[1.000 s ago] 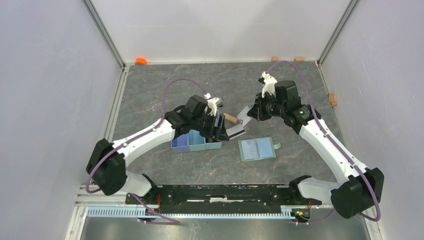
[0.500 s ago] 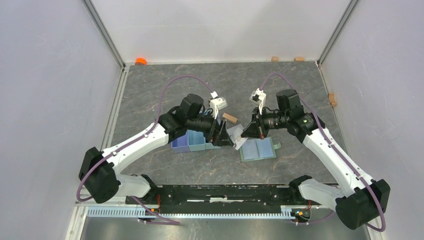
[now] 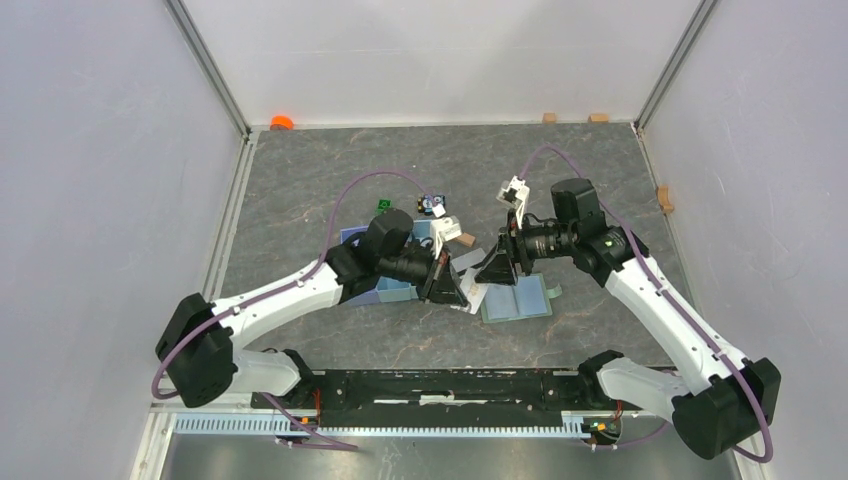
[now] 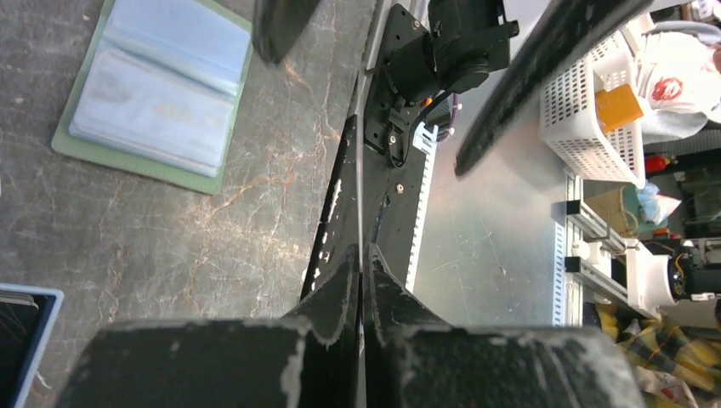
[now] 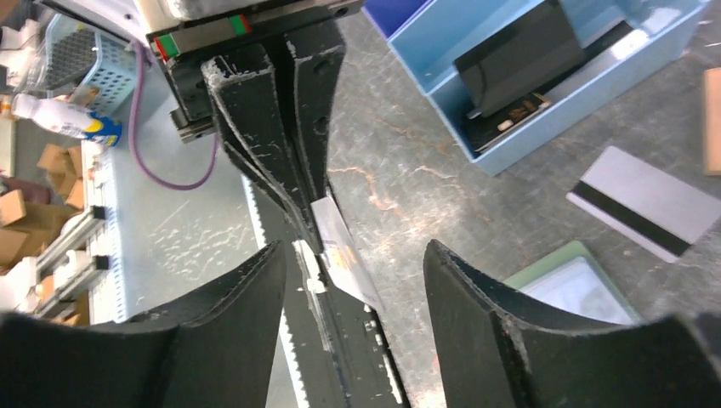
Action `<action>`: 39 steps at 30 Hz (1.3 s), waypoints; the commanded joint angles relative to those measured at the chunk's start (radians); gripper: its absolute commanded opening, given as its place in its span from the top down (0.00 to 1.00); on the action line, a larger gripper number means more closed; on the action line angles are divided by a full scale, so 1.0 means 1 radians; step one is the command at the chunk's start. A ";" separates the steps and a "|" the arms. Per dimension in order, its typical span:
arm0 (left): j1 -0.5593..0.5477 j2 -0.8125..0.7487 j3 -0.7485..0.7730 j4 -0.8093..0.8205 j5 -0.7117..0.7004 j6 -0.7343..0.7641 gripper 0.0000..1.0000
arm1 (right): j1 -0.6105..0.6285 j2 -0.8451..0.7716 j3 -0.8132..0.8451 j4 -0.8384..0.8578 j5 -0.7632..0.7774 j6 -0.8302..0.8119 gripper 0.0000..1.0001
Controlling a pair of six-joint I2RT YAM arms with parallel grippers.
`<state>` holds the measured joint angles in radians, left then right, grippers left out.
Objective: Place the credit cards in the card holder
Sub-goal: Insert the credit card into the card holder.
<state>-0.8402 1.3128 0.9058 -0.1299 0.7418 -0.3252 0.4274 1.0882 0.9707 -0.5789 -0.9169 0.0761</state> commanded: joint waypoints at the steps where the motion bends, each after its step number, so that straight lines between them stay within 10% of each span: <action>1: -0.008 -0.082 -0.116 0.340 -0.060 -0.199 0.98 | -0.017 -0.032 -0.031 0.129 0.090 0.106 0.30; 11: -0.031 -0.114 -0.236 0.664 -0.189 -0.368 0.98 | -0.026 -0.171 -0.277 0.619 0.001 0.463 0.46; 31: -0.046 -0.134 -0.267 0.692 -0.274 -0.382 0.97 | -0.028 -0.223 -0.386 0.714 0.072 0.573 1.00; 39: -0.048 -0.112 -0.182 0.415 -0.400 -0.329 0.21 | -0.087 -0.236 -0.298 0.449 0.188 0.393 1.00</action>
<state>-0.8810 1.2087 0.6403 0.4377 0.4381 -0.6895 0.3786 0.8642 0.5941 0.0360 -0.8391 0.5983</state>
